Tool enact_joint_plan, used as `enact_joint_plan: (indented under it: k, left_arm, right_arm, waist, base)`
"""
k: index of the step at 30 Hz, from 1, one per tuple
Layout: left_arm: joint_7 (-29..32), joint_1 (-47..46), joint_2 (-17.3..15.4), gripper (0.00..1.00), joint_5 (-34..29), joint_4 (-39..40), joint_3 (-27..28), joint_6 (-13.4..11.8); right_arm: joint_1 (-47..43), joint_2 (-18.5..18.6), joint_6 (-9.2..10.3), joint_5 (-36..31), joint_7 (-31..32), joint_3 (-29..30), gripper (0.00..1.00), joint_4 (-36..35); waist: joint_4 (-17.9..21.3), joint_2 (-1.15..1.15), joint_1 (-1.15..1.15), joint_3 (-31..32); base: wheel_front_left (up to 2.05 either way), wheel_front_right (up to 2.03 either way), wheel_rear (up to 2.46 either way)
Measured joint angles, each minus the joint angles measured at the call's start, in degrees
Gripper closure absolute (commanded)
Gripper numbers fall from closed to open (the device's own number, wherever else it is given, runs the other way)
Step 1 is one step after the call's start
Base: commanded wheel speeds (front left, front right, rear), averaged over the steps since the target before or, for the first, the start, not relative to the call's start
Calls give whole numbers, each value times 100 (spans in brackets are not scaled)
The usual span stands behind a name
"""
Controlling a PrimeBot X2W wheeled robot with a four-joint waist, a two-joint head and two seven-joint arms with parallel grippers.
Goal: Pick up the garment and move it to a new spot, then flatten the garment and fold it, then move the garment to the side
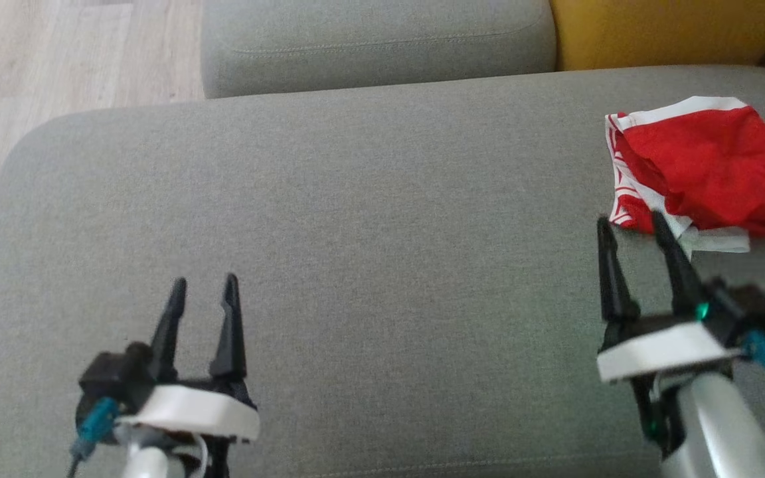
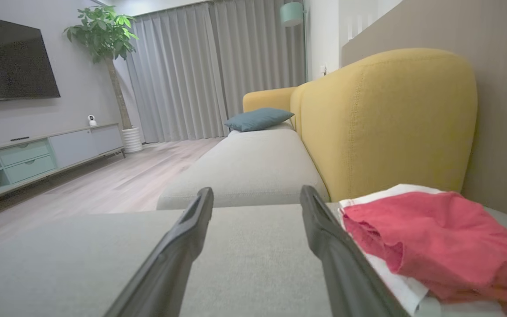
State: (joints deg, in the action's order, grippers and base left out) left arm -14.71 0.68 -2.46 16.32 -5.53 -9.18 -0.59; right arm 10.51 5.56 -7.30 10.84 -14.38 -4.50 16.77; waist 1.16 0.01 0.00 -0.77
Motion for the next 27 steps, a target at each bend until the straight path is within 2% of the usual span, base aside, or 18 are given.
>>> enact_joint_plan:
  k: [7,19,27]
  left_arm:
    - [1,224,-4,0,14,-120,-123,-44]
    - [1,224,-5,0,-21,-44,-135,-197]
    - [1,229,-5,0,-111,-34,-127,-193]
  right_arm:
    - [-664,-205,0,-132,0,64,0,-409]
    - [-664,-265,0,-22,0,22,0,-500]
    - [-664,-266,0,40,0,25,0,-492]
  waist:
    - [22,0,0,32]
    - [-13,0,0,74]
    - [26,0,0,92]
  base:
    - [0,0,0]
    - [0,0,0]
    - [0,0,0]
